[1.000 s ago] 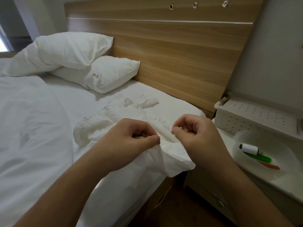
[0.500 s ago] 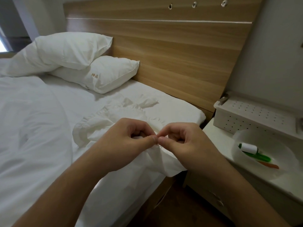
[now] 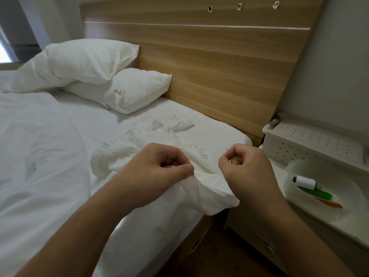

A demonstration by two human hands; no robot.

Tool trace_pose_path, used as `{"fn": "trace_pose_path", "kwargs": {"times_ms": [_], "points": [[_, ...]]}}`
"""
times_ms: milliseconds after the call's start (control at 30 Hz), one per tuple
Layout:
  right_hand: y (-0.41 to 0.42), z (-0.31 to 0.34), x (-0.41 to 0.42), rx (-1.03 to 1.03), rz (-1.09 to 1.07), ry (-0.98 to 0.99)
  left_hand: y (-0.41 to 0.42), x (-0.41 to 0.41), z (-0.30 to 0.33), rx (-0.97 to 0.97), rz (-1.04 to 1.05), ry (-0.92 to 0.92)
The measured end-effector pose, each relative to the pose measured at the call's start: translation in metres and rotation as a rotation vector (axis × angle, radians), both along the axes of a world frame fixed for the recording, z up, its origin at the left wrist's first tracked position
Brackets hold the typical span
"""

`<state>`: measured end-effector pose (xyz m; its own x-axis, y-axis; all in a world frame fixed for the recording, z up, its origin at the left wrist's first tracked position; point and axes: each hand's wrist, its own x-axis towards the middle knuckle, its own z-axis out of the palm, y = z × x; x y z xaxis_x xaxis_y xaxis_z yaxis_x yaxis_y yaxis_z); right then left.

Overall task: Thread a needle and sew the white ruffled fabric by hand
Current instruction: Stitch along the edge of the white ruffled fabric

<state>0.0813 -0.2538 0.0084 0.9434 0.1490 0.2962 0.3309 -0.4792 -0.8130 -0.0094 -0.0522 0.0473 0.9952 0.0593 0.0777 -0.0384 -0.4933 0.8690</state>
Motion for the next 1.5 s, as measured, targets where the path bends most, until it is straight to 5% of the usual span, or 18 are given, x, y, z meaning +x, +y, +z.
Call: {"fn": "trace_pose_path", "kwargs": {"times_ms": [200,333,467,600,900,1500], "points": [[0.001,0.0,0.001,-0.029,-0.026,0.05,0.001,0.001,-0.002,-0.007,0.004,-0.005],[-0.003,0.014,-0.007,0.17,0.051,0.052,0.004,0.002,-0.003,-0.007,0.014,-0.044],[-0.003,0.03,-0.022,0.292,0.292,0.06,0.004,0.002,-0.003,-0.007,-0.018,-0.096],[0.002,0.028,-0.026,0.132,0.558,0.125,0.006,0.002,-0.001,0.007,-0.063,-0.13],[0.006,0.012,-0.021,0.041,0.318,-0.206,0.007,-0.002,0.003,0.006,-0.046,-0.081],[0.013,0.017,-0.025,0.104,0.532,0.127,0.004,-0.004,0.005,0.053,-0.052,-0.175]]}}
